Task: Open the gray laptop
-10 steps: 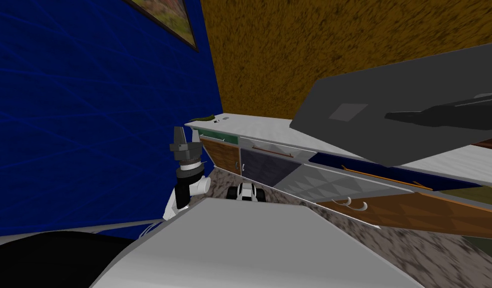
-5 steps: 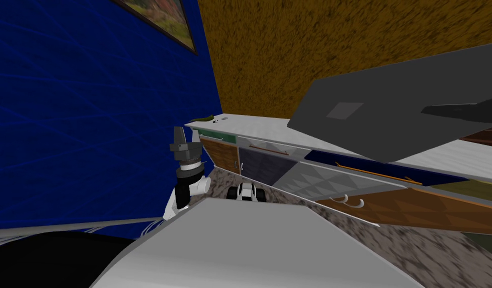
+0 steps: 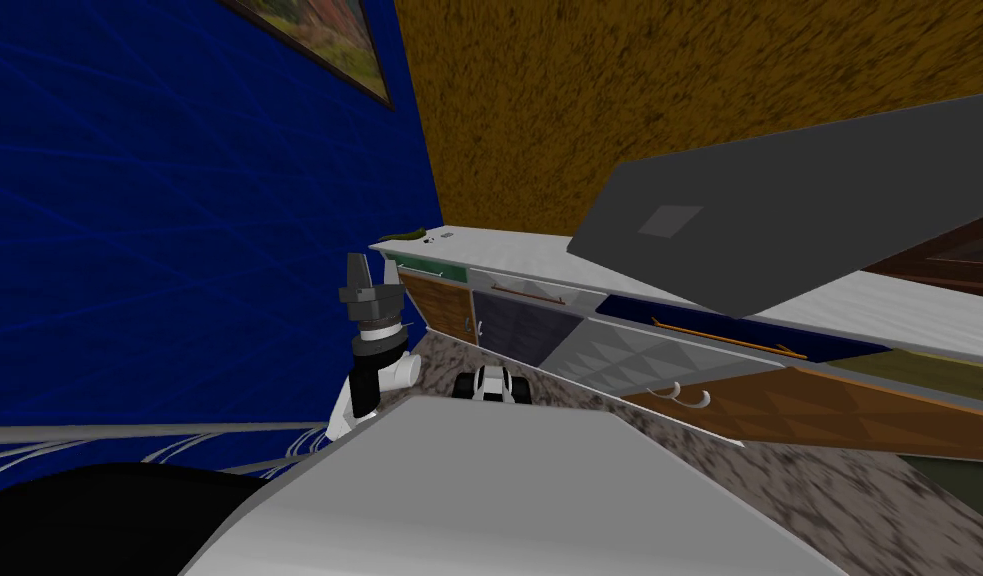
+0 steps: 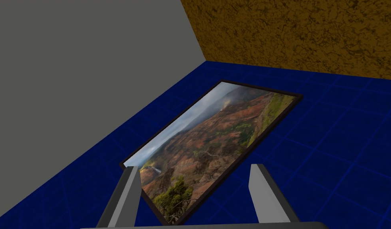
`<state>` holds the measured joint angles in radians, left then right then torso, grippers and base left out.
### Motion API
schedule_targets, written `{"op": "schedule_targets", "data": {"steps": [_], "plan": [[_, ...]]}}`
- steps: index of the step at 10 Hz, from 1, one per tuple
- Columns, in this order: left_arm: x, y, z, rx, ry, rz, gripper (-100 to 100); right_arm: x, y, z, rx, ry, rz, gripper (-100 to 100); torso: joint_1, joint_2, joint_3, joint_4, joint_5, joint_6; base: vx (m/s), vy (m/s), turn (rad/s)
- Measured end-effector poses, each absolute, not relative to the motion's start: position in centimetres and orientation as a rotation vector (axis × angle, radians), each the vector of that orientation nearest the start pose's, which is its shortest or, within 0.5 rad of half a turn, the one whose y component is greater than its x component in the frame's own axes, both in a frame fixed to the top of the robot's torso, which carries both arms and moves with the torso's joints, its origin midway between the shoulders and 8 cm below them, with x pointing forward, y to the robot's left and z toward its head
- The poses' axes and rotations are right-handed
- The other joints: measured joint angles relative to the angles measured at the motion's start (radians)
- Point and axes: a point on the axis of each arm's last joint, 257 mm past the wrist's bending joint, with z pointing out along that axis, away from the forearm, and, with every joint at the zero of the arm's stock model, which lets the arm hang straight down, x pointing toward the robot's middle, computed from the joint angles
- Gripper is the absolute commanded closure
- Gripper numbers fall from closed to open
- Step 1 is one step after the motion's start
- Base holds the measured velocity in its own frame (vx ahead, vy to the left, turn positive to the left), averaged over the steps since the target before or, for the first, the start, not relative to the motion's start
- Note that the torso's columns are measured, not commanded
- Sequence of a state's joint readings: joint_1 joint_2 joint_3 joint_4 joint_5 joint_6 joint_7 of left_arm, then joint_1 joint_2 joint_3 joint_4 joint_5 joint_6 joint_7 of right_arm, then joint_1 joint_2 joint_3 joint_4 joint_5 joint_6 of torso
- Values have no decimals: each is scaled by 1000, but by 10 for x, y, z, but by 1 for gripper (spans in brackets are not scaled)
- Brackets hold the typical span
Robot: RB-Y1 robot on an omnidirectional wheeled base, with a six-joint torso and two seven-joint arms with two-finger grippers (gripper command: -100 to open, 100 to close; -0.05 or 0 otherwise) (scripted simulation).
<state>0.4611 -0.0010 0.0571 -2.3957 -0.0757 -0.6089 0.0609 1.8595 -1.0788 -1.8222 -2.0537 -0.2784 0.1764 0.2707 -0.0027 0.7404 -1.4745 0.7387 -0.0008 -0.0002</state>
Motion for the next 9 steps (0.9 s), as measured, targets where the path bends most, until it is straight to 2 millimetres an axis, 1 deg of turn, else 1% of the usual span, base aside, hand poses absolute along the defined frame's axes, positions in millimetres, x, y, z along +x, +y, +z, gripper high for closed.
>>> {"op": "schedule_targets", "data": {"steps": [1, 2, 4, 5, 6, 8, 9], "plan": [[296, 269, 102, -409, 468, -1320, 0, 287, -619, 259, -57, 1536, -833, -100, 0, 1, 1, 0, 0, 0, -134, -127, 23], [296, 269, 102, -409, 468, -1320, 0, 295, -613, 250, -100, 1559, -828, -100, 2, -2, -1, 0, 0, 0, -53, -79, 1], [296, 269, 102, -409, 468, -1320, 0, 306, -596, 243, -151, 1578, -819, -100, 7, -8, -5, -3, 3, 0, -33, -53, 10], [296, 269, 102, -409, 468, -1320, 0, 312, -585, 239, -192, 1579, -812, -100, 5, -6, -4, -2, 2, 0, -32, -36, 10], [296, 269, 102, -409, 468, -1320, 0, 316, -576, 239, -217, 1581, -809, -100, 4, -4, -2, -1, 1, 0, -22, -22, 3], [296, 269, 102, -409, 468, -1320, 0, 325, -558, 246, -266, 1567, -805, -100, 3, -2, -1, 0, 1, 0, -19, -25, 6], [296, 269, 102, -409, 468, -1320, 0, 330, -549, 254, -295, 1551, -807, -100, 2, -2, -1, 0, 1, 0, -24, -26, 6]]}}
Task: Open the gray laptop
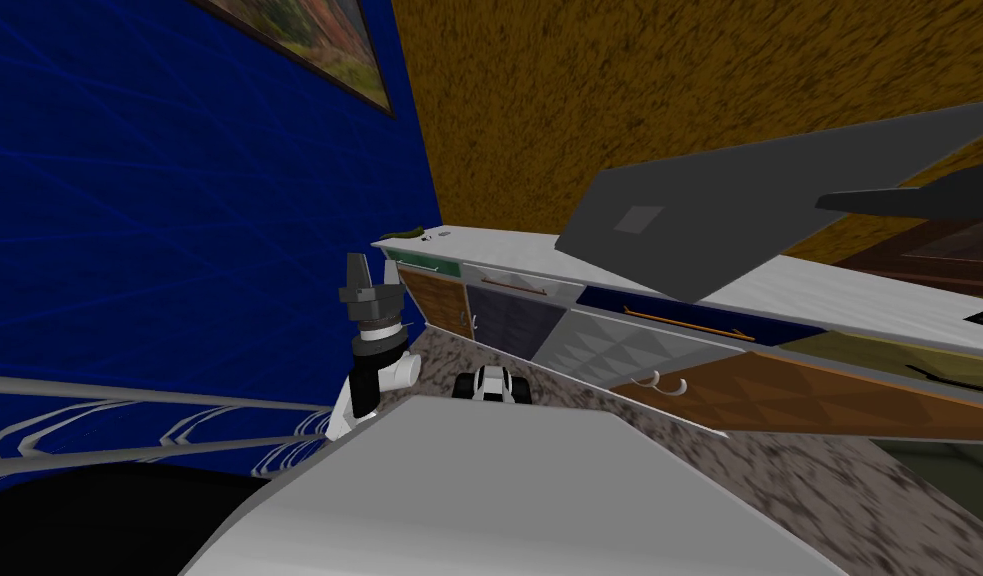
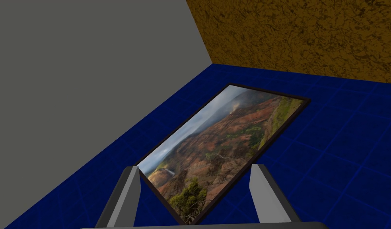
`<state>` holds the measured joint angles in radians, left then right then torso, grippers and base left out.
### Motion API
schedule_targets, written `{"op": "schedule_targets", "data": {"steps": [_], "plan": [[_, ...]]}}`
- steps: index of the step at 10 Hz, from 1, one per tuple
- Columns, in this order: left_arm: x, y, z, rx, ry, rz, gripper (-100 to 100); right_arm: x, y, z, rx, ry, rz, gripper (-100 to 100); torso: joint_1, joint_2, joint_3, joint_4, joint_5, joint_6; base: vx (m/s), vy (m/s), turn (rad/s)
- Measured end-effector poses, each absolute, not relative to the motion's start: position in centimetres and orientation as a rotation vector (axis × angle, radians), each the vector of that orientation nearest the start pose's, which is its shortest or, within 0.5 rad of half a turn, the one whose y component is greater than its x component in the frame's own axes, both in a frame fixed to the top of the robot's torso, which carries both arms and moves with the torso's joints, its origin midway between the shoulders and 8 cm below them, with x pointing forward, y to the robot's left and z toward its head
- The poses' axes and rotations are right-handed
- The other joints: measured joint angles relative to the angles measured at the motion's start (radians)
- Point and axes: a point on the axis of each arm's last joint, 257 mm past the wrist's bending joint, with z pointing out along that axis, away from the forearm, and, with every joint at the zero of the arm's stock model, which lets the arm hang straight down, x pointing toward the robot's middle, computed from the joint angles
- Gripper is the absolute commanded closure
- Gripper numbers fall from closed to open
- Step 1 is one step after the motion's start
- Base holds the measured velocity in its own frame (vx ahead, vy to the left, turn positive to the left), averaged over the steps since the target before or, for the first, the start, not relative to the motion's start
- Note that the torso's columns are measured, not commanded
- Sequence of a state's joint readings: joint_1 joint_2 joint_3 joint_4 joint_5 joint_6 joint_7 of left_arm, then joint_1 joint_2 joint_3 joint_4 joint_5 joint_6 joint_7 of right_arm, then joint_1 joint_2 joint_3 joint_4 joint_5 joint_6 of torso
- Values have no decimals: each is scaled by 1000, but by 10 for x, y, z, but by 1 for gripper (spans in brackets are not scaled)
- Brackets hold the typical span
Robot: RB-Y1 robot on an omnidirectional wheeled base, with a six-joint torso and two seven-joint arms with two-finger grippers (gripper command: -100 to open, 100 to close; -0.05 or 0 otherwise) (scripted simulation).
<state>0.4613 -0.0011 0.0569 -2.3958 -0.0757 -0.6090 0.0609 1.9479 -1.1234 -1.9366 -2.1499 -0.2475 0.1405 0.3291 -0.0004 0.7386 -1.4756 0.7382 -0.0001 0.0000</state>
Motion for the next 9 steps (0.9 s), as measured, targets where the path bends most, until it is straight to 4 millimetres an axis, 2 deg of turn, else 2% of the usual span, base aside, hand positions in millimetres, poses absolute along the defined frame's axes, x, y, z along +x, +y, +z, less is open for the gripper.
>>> {"op": "schedule_targets", "data": {"steps": [2, 5, 7, 8, 9], "plan": [[296, 269, 102, -409, 468, -1320, 0, 340, -523, 272, -358, 1503, -810, -100, 0, 0, 0, 0, 0, 0, -21, -23, 4], [296, 269, 102, -409, 468, -1320, 0, 342, -498, 294, -417, 1444, -817, -100, 1, -1, -1, 0, 0, 0, -6, -3, 0], [296, 269, 102, -409, 468, -1320, 0, 339, -502, 300, -409, 1448, -826, -100, 0, -4, -3, -1, 0, 0, 55, -13, 51], [296, 269, 102, -409, 468, -1320, 0, 339, -502, 300, -410, 1448, -825, 100, 0, -2, -2, -1, 0, 0, 5, -1, -3], [296, 269, 102, -409, 468, -1320, 0, 339, -502, 300, -410, 1448, -825, 100, 0, 0, 0, 0, 0, 0, -13, 28, -1]]}}
